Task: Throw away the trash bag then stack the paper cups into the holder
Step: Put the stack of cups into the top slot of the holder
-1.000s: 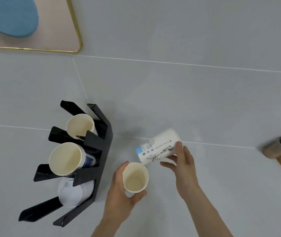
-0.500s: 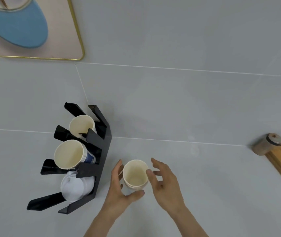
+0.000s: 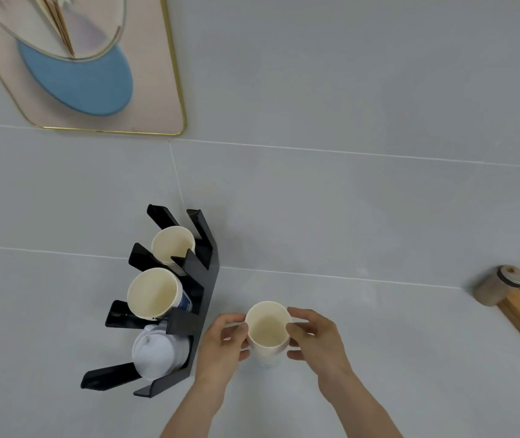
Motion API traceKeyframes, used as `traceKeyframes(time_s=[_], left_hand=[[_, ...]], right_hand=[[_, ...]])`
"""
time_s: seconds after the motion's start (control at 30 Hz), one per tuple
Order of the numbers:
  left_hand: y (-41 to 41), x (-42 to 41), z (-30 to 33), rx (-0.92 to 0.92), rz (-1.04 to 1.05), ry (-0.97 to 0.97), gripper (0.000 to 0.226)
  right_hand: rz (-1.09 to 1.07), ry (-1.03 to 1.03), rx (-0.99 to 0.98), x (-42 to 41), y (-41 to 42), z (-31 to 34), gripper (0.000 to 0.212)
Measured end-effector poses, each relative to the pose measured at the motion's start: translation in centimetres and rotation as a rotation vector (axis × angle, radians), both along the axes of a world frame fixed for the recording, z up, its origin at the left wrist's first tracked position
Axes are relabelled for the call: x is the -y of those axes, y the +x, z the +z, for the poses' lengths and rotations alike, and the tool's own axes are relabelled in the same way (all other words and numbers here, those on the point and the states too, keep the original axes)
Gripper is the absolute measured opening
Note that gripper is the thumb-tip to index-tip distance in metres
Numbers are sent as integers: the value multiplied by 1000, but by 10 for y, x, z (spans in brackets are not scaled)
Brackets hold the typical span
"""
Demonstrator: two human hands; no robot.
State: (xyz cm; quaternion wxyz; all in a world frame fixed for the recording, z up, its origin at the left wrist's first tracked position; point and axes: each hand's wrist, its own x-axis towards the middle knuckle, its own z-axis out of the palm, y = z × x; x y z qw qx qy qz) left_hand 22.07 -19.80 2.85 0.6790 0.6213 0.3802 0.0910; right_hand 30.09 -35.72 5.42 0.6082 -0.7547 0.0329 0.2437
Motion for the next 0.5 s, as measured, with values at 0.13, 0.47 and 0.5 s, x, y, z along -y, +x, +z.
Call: traceKeyframes(time_s=[0.13, 0.47, 0.5], left_hand=[[16, -9, 36, 107, 8, -6, 13], [49, -103, 189, 446, 65, 82, 9], [48, -115, 200, 464, 73, 98, 8]], right_hand=[[-28, 7, 120, -11, 12, 42, 22], [5, 137, 374, -101, 44, 193, 18], [9, 151, 387, -113, 43, 202, 18]])
